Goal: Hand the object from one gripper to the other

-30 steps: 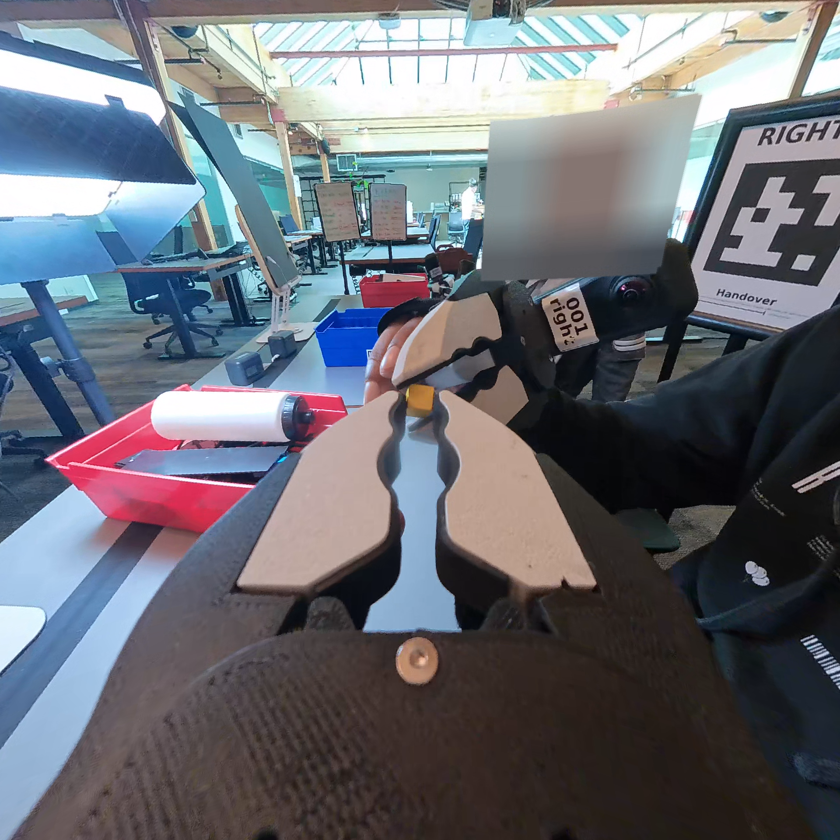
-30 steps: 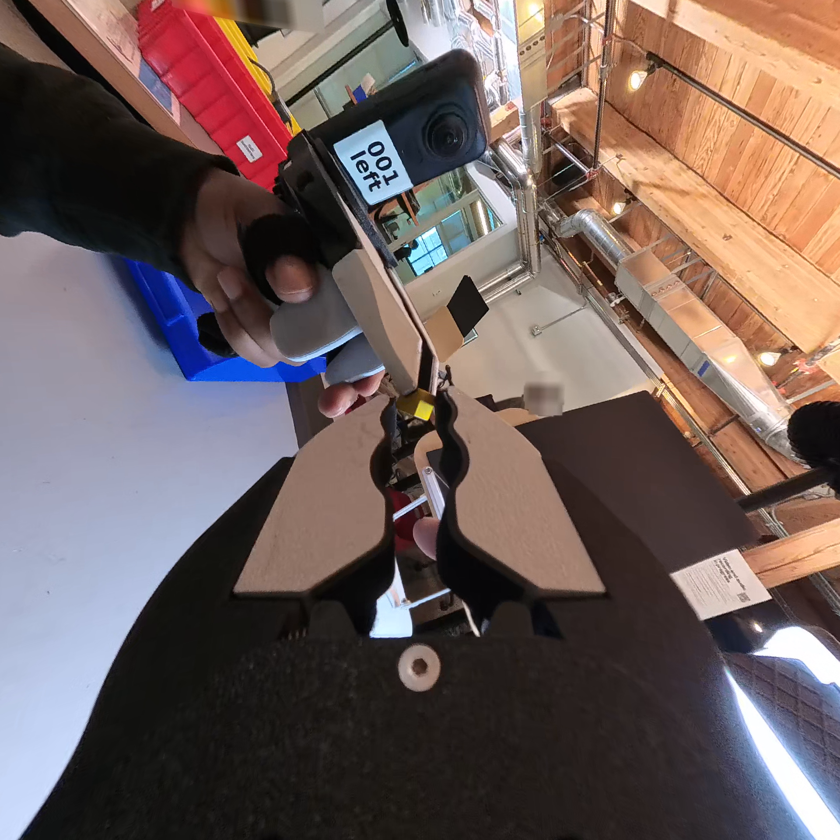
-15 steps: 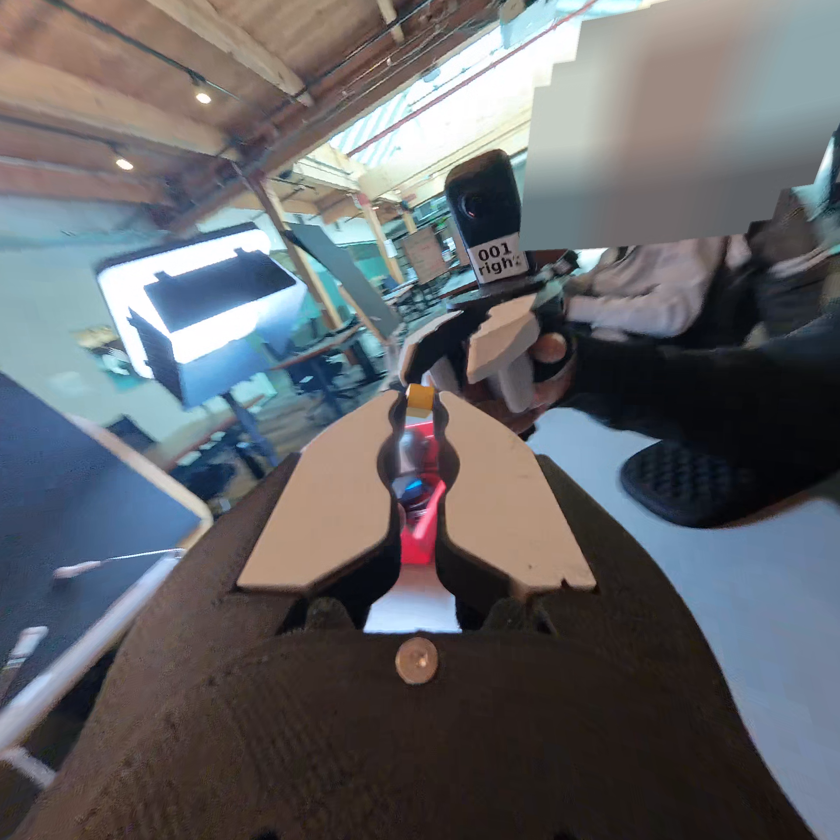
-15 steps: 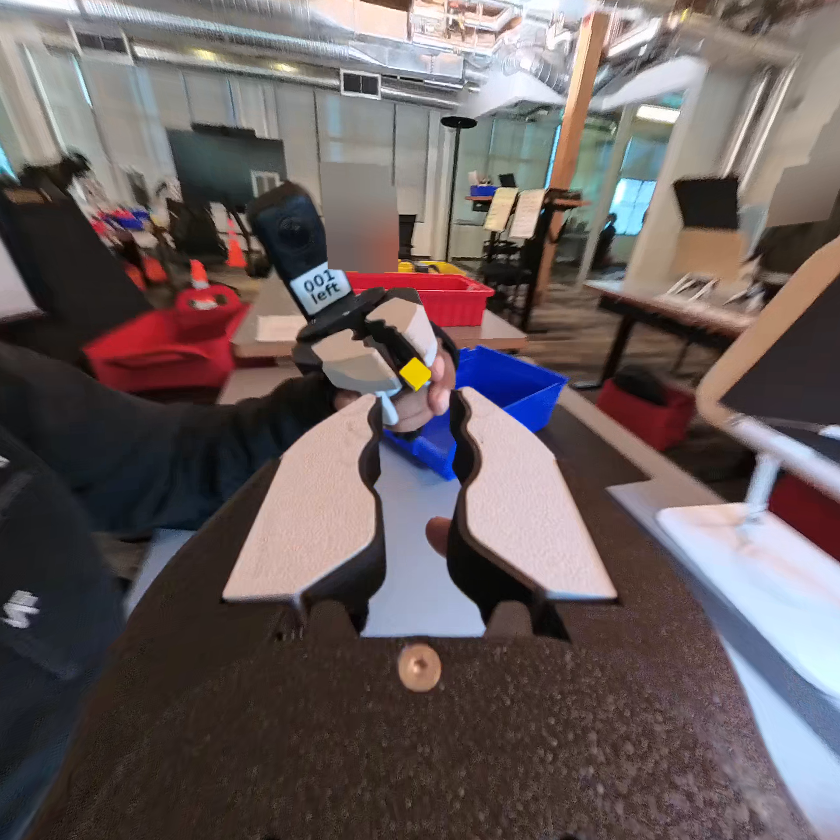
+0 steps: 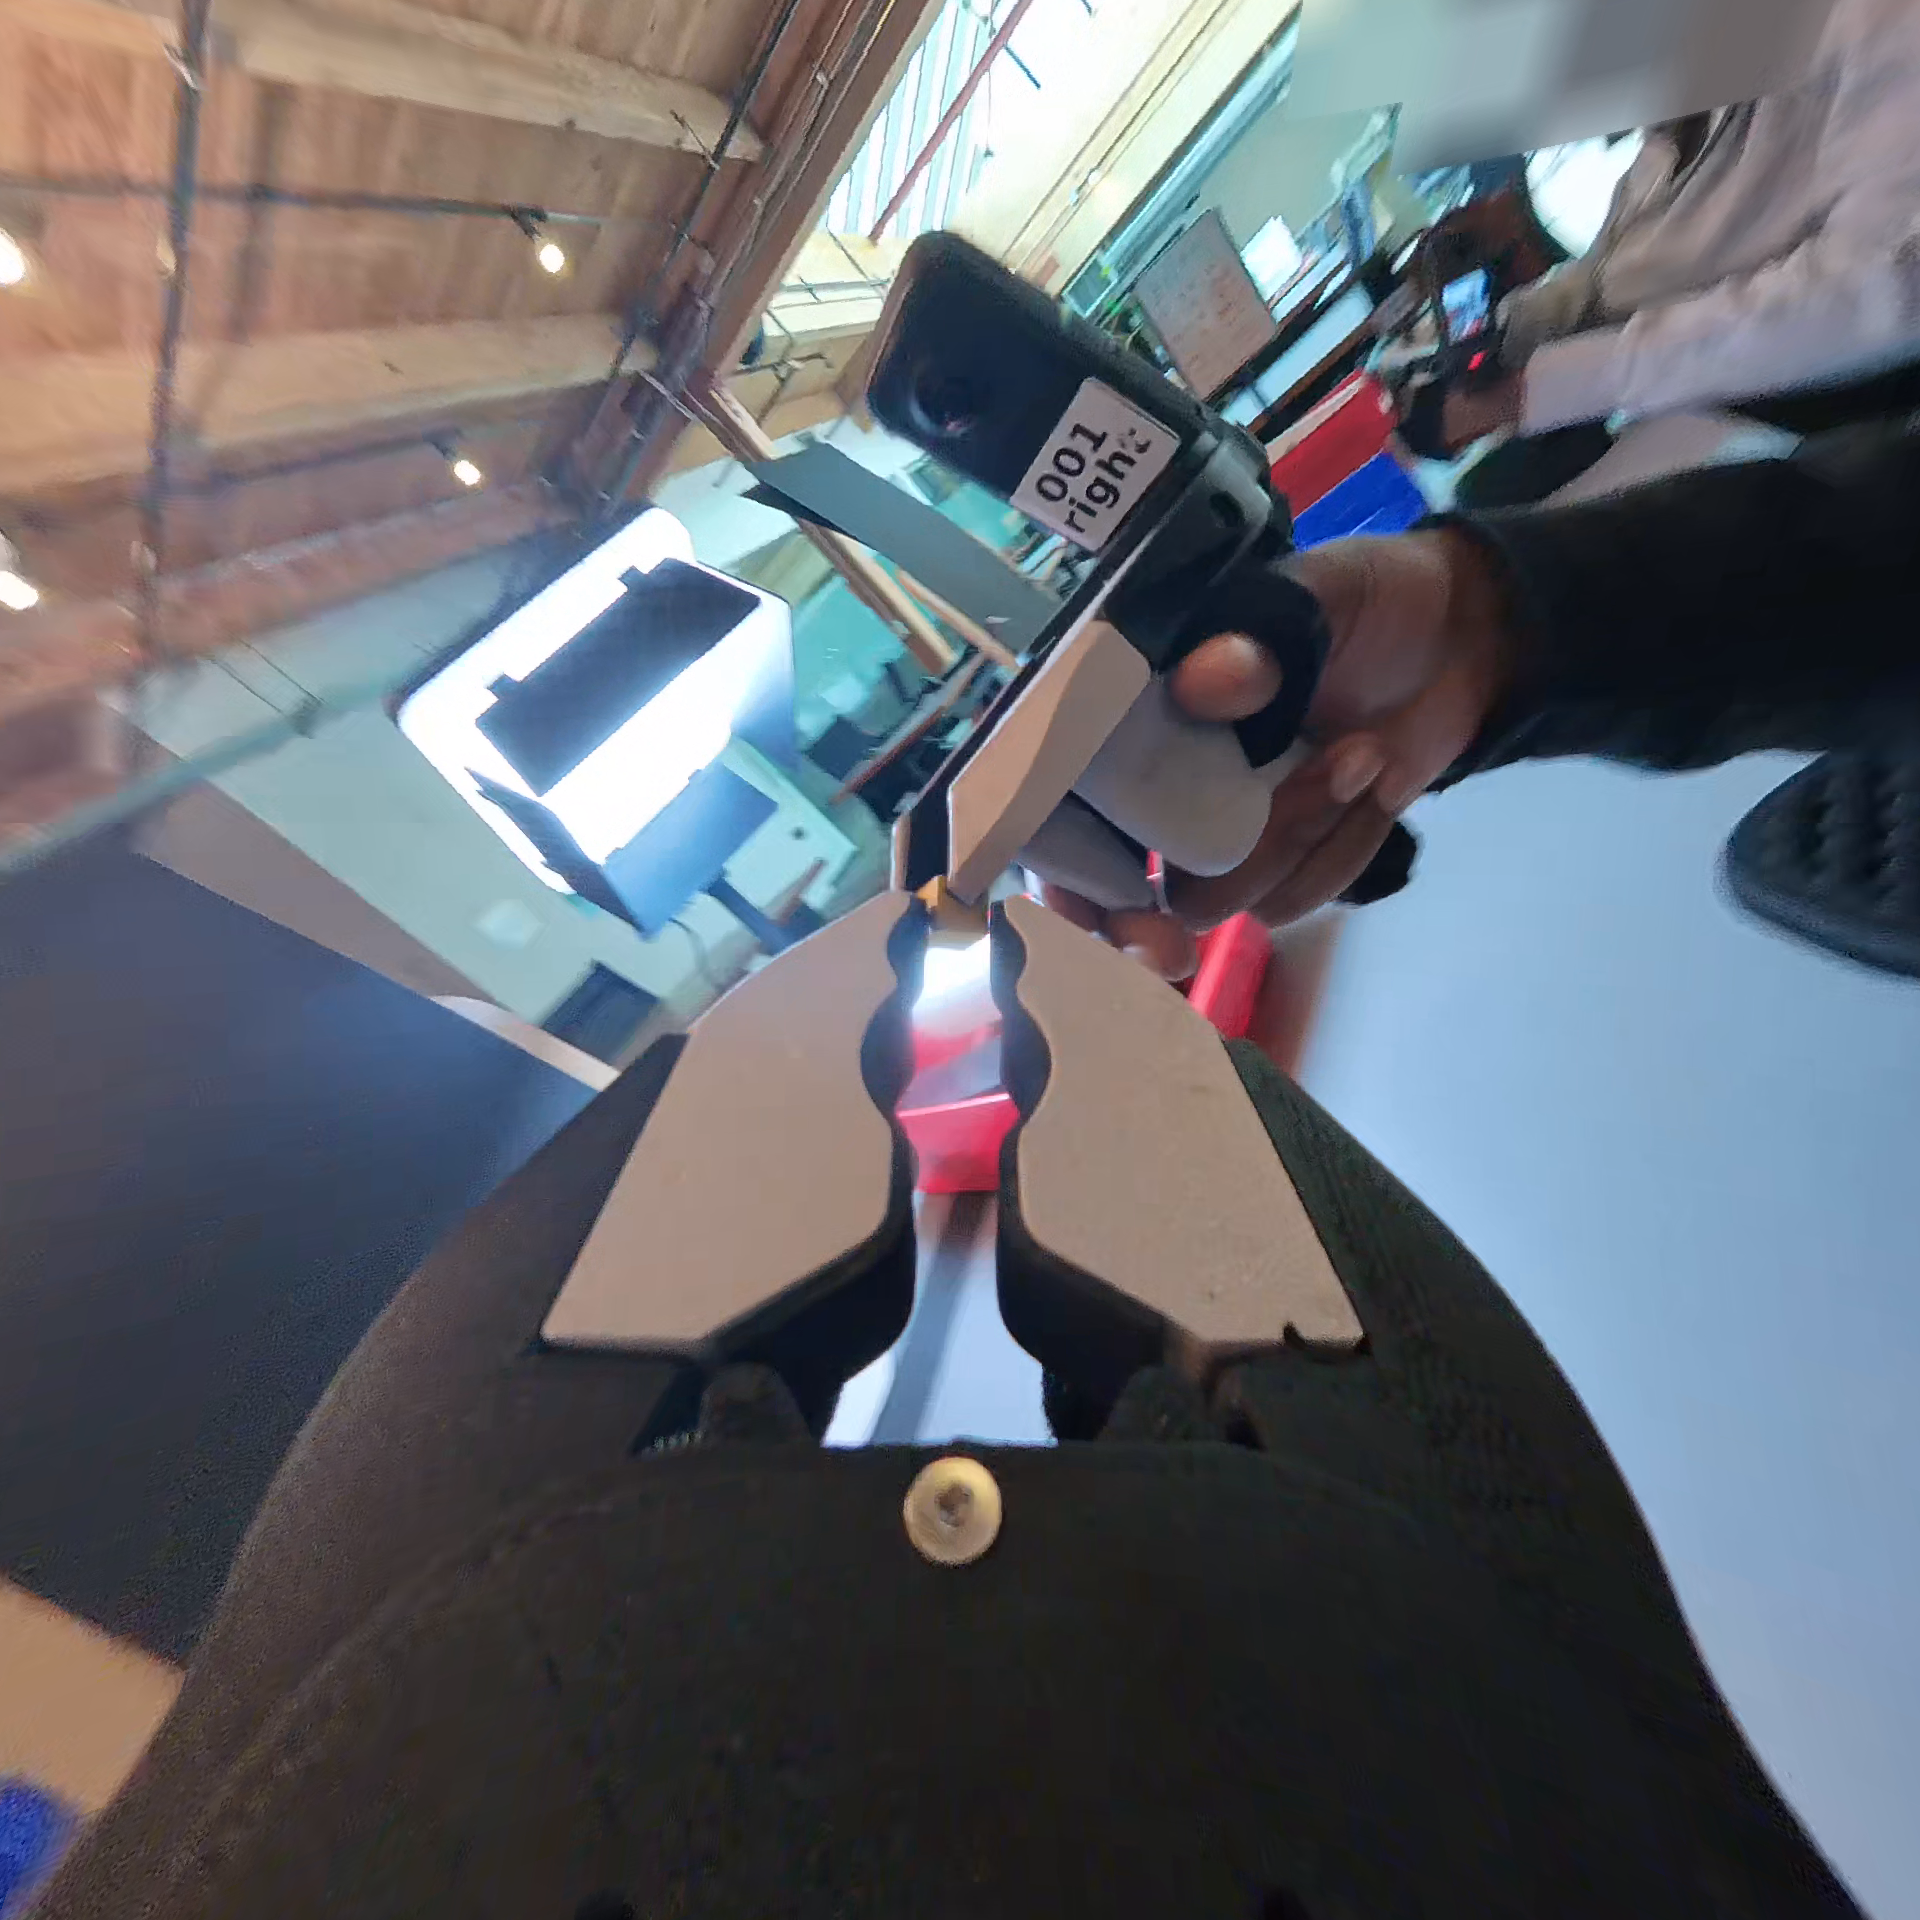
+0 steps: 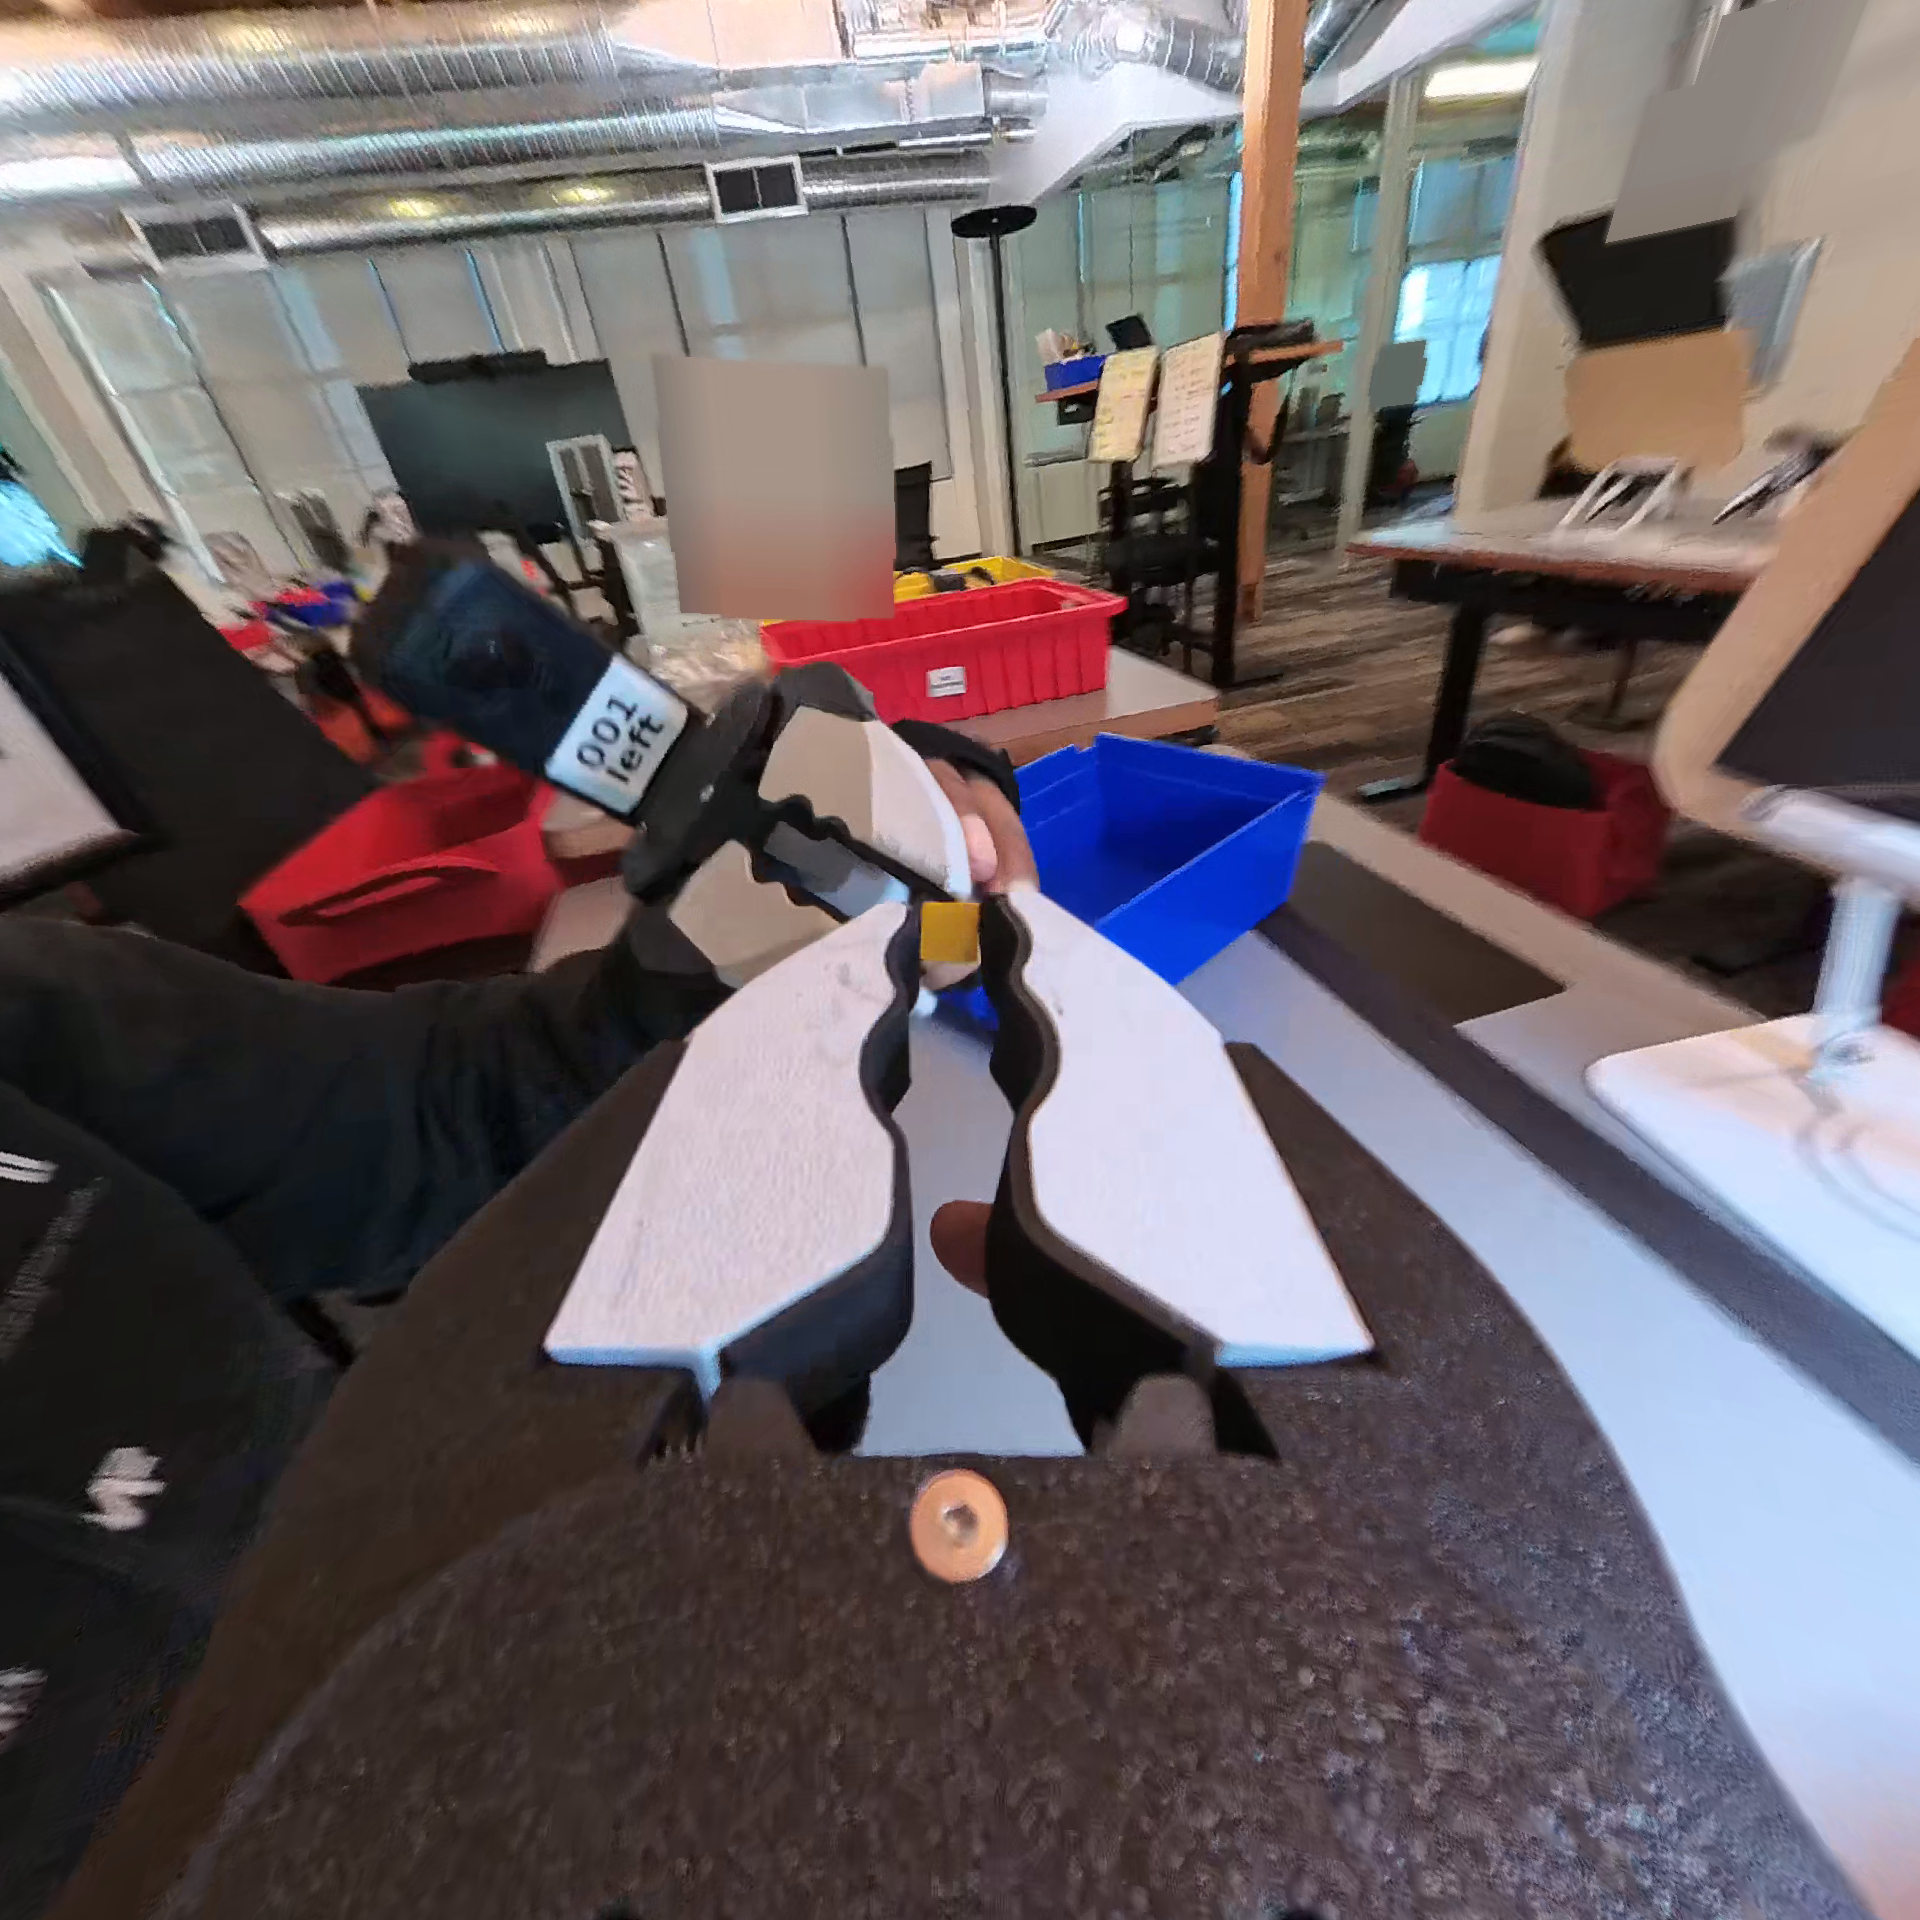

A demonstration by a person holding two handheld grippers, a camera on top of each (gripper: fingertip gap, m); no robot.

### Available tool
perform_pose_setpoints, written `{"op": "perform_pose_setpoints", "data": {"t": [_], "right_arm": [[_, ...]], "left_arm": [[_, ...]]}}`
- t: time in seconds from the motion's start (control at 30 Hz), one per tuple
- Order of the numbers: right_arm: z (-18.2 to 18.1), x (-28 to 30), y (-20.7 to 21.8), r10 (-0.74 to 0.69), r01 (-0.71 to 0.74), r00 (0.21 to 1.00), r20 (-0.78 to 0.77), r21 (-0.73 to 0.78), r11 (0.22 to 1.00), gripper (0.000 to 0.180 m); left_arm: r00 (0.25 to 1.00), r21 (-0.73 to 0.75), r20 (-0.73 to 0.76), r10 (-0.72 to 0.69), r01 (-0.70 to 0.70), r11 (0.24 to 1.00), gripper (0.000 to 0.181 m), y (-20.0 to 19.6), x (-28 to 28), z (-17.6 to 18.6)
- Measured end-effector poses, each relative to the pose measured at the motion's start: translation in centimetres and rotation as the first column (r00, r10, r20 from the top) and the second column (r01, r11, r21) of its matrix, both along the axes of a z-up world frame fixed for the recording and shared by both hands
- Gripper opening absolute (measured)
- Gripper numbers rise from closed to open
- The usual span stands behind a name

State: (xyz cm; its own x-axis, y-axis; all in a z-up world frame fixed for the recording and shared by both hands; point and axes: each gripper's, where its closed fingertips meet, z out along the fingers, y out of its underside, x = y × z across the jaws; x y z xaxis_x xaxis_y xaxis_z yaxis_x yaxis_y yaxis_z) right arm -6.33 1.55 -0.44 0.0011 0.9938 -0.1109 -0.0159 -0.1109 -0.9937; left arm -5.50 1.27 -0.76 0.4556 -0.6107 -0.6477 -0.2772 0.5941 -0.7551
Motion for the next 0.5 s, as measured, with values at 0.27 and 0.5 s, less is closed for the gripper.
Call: {"op": "perform_pose_setpoints", "data": {"t": [0.27, 0.5], "right_arm": [[1.3, 0.9, 0.3, -0.312, 0.267, 0.948, -0.066, 0.699, 0.663, 0.011], [0.1, -0.3, -0.3, -0.397, 0.23, 0.916, -0.064, 0.893, 0.387, 0.011]], "left_arm": [[0.869, -0.477, 0.439, -0.228, 0.44, 0.761, 0.024, -0.1, -1.2, 1.5], [0.906, -0.547, 0.376, -0.196, 0.388, 0.742, 0.024, 0.0, -0.2, 0.4]]}}
